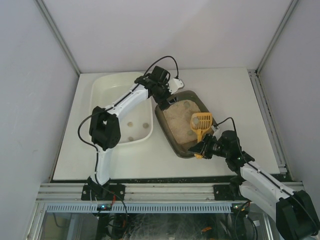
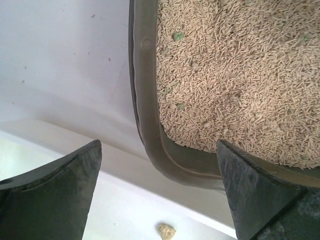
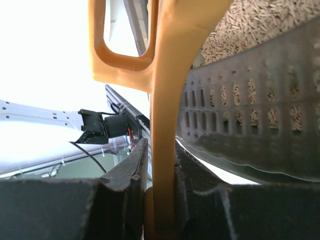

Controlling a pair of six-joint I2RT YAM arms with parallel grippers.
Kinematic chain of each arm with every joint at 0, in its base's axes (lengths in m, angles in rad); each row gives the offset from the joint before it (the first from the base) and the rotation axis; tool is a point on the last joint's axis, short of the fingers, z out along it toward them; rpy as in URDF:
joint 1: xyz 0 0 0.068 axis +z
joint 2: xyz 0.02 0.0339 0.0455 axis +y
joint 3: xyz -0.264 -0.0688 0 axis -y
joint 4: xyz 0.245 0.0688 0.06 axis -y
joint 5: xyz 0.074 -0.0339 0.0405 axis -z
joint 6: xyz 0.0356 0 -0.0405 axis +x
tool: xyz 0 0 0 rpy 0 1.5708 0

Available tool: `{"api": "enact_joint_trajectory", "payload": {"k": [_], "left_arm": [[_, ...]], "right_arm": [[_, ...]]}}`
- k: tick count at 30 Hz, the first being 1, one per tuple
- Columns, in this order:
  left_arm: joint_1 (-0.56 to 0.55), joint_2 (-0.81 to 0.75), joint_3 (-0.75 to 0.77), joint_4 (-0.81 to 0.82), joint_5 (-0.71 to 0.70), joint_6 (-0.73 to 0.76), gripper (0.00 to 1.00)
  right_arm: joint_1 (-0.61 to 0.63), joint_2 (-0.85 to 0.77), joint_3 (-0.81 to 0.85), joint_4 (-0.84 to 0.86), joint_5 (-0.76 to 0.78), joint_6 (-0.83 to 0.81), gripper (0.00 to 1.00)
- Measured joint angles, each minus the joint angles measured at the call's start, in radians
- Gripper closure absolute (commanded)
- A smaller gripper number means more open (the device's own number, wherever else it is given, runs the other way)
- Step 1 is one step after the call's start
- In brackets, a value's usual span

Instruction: Clean the litter box

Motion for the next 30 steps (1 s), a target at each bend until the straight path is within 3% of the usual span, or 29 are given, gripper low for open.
{"api": "enact_joint_trajectory", "payload": {"k": [7, 18, 30], "left_arm": [[0.005, 0.035, 0.032, -0.027, 0.011, 0.010, 0.00], [0.003, 0.121, 0.148, -0.056, 0.050, 0.027, 0.00], [0.003, 0.192, 0.213, -0.061, 0.056, 0.050, 0.00]], "right_arm": [[0.017, -0.046, -0.065, 0.067, 0.028, 0.072, 1.00], [0.099, 0.045, -0.029, 0.134, 0.041, 0.103, 1.00], [0.087, 0.077, 0.030, 0.098, 0.056, 0.090, 1.00]]}}
